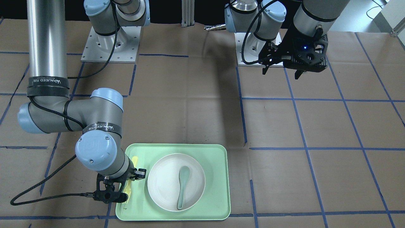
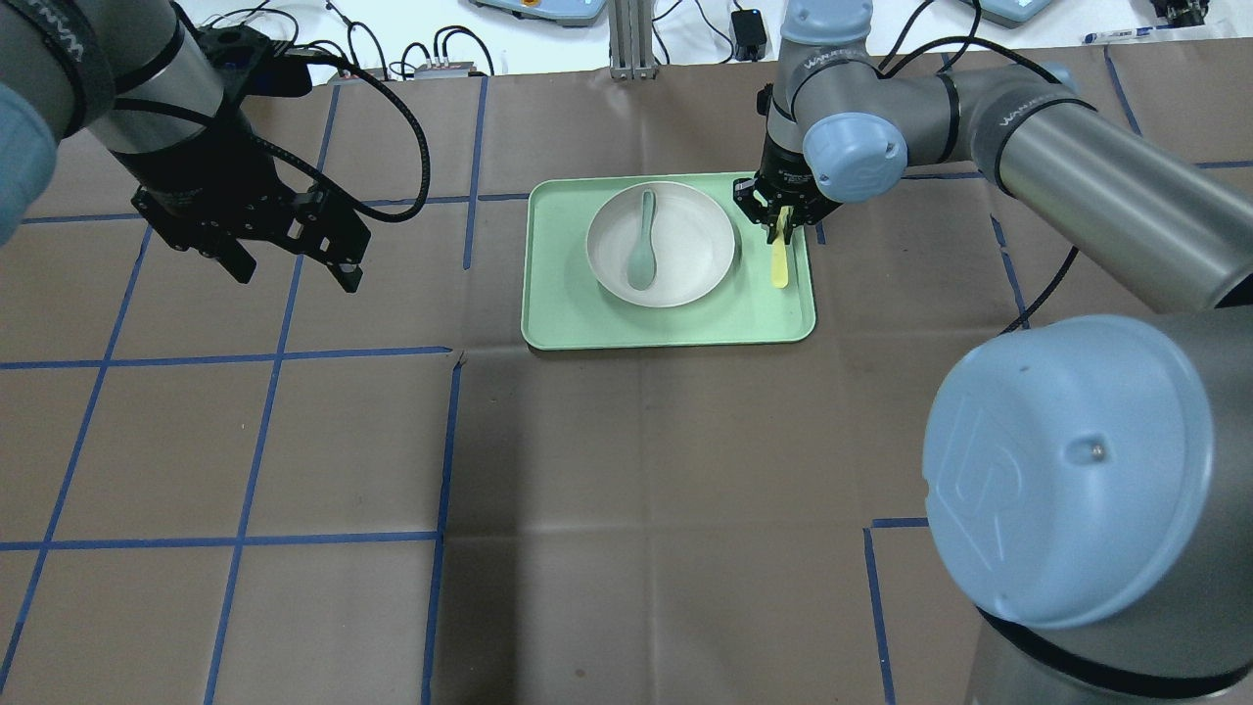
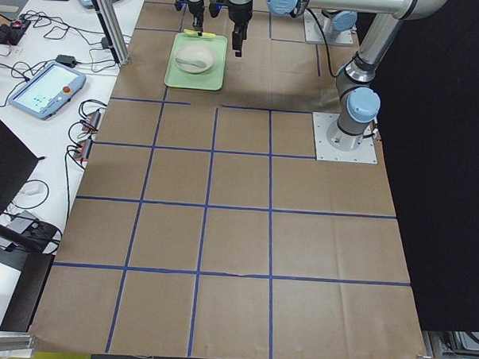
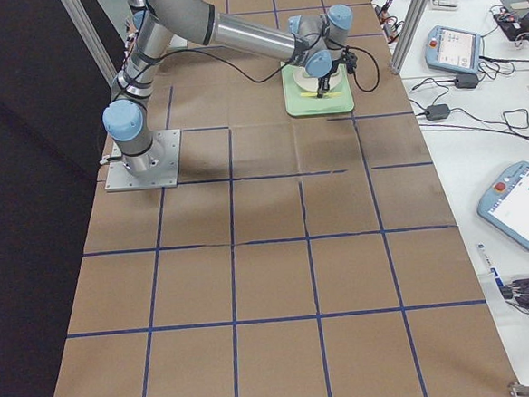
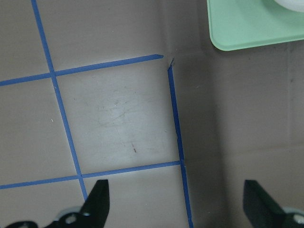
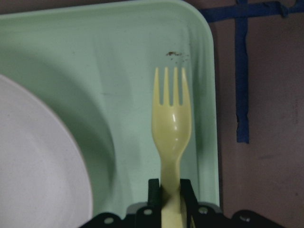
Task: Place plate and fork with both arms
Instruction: 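Lift the fork with the right gripper and set it beside the plate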
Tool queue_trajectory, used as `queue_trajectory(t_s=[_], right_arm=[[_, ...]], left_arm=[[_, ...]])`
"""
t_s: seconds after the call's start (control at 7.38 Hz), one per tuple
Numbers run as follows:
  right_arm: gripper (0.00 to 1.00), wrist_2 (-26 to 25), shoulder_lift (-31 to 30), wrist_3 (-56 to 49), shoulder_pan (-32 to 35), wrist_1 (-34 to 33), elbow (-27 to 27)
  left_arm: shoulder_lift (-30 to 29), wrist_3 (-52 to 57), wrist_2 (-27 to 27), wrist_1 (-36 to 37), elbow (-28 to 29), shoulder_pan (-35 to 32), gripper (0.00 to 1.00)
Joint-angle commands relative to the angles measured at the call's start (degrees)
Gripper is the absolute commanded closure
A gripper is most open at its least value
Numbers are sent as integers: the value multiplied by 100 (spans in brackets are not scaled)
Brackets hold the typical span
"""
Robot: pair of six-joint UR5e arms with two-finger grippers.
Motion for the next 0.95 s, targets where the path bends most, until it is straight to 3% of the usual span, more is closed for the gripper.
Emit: queue_trajectory(t_s=[0.0,0.27,0.41,0.54,0.68,0.81], right_arm=[[96,9,190,15,4,-196,64],[91,-9,165,24,47,-187,12],[82,-18,120,24,65,-187,-6],[27,-26,129,24,65,-170,3],[0,-18,103,24,65,-126,-6],[0,-18,15,-2,31,-108,-15]], left_arm=[[0,0,0,6,0,0,0],[0,0,0,6,0,0,0],[-8,-18,0,6,0,0,0],[-8,-18,0,-3,0,0,0],[-8,-18,0,-3,0,0,0],[-8,-18,0,-3,0,0,0]])
